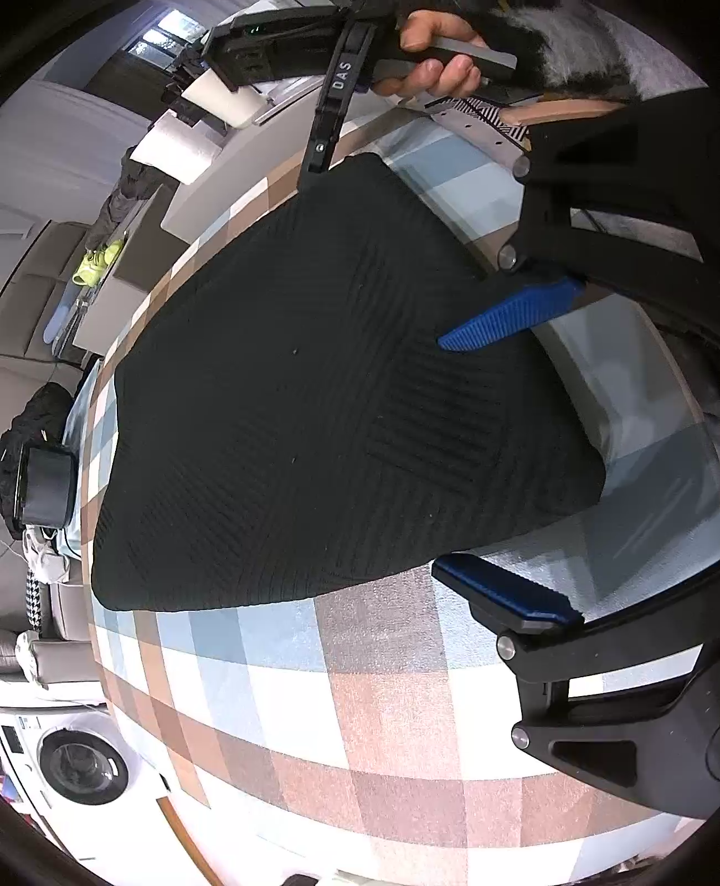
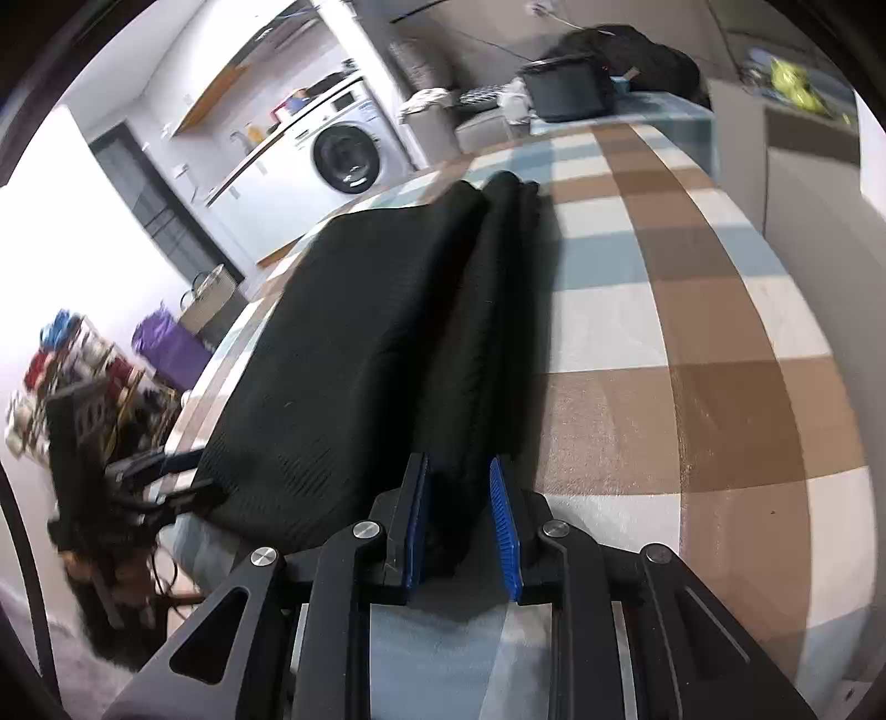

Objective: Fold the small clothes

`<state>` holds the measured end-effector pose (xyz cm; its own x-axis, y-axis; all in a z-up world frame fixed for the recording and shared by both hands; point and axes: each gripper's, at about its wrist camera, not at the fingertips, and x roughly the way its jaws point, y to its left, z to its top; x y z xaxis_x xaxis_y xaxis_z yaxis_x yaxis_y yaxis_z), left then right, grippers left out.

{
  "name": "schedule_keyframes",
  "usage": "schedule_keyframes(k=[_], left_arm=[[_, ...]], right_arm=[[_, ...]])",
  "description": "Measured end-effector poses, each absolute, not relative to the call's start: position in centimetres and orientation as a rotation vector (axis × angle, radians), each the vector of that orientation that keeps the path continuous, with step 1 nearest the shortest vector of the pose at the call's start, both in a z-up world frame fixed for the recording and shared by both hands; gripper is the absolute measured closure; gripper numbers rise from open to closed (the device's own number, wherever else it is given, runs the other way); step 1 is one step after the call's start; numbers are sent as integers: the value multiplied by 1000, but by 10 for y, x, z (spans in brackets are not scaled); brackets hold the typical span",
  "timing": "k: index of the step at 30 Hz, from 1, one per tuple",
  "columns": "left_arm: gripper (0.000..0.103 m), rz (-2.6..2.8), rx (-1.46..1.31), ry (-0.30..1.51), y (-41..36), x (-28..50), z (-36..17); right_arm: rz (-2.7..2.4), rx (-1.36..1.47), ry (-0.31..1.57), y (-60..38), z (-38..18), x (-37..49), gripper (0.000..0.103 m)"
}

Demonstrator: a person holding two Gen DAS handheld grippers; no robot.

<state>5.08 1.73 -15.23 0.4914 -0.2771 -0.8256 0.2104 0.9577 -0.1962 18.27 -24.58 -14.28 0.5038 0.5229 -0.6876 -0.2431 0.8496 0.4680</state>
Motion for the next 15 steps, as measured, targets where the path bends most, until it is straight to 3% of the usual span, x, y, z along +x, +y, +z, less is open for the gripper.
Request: schedule_keyframes(k=[3, 5, 10, 12, 14, 15], left_arm=[[29, -296, -63, 1015, 17, 51, -151], [29, -286, -65, 1013, 19, 53, -151], [29, -261, -96, 1025, 28, 58, -153], [29, -253, -121, 1023, 33, 62, -153], [29, -242, -162, 1025, 38, 69, -154], [29, -240, -179, 1026, 41, 72, -155]], right_arm=[[477, 370, 914, -242, -143, 192, 81], [455, 342, 897, -238, -141, 197, 98], [437, 355, 934, -245, -145, 199, 97], [435, 412, 909, -254, -141, 197, 87], [440, 458, 904, -260, -138, 197, 62], [455, 480, 893, -261, -136, 196, 61]])
